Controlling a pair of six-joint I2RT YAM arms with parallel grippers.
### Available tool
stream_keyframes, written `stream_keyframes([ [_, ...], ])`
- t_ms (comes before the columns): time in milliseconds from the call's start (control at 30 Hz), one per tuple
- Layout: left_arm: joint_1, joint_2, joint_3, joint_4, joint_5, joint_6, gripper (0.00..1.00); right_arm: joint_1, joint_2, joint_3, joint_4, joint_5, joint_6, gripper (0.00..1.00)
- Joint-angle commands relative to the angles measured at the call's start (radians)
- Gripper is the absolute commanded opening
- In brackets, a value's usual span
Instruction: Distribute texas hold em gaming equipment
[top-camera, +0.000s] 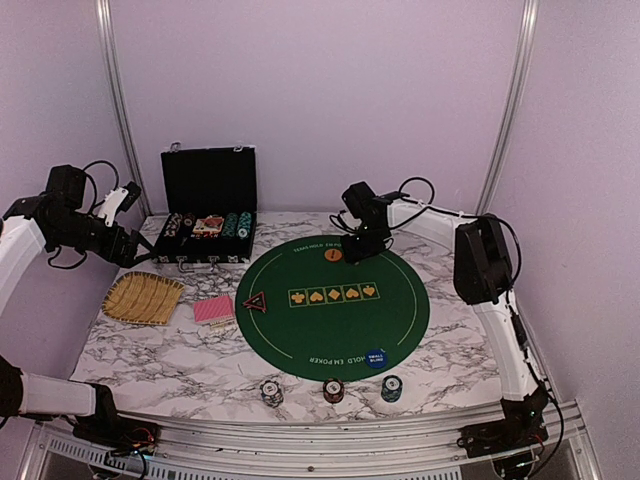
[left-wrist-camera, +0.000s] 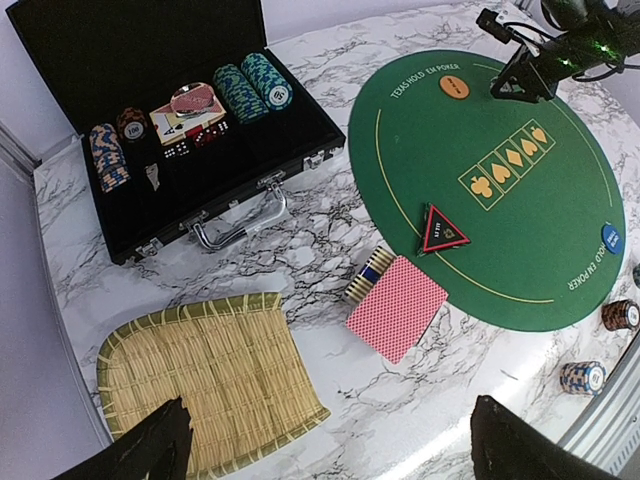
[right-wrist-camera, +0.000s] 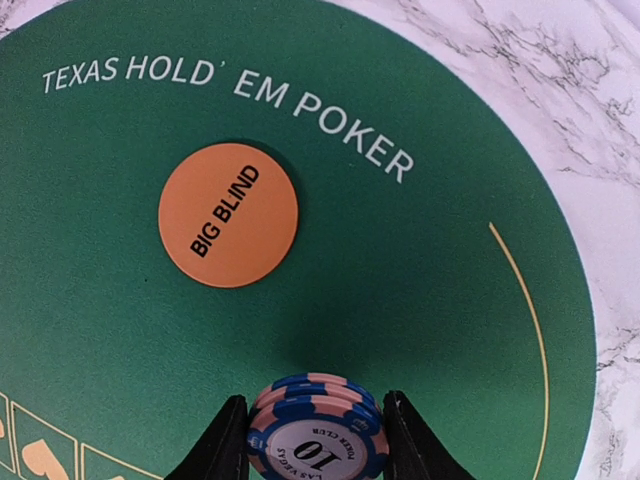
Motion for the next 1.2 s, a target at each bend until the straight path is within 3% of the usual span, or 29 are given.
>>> stream_keyframes([
  [0,0.004,0.0,0.021,-0.036,-0.002,0.009,0.99,0.002,0.018,0.049,0.039,-0.002,0.009,0.0],
  [467,0.003,-0.007,0.007,-0.038,-0.009,0.02,0.99,-0.001,0.068,0.039,0.052,-0.003,0.007,0.02],
  [633,0.003,-0.009,0.006,-0.04,-0.007,0.02,0.99,-0.001,0.066,0.025,0.05,0.009,0.004,0.34],
  [833,0.004,-0.013,0.006,-0.042,-0.005,0.018,0.99,-0.001,0.04,0.042,0.041,0.038,-0.013,0.58],
  [1167,0.003,-0.015,0.024,-0.049,-0.006,0.01,0.99,0.053,-0.113,0.02,0.027,0.11,-0.041,0.66],
])
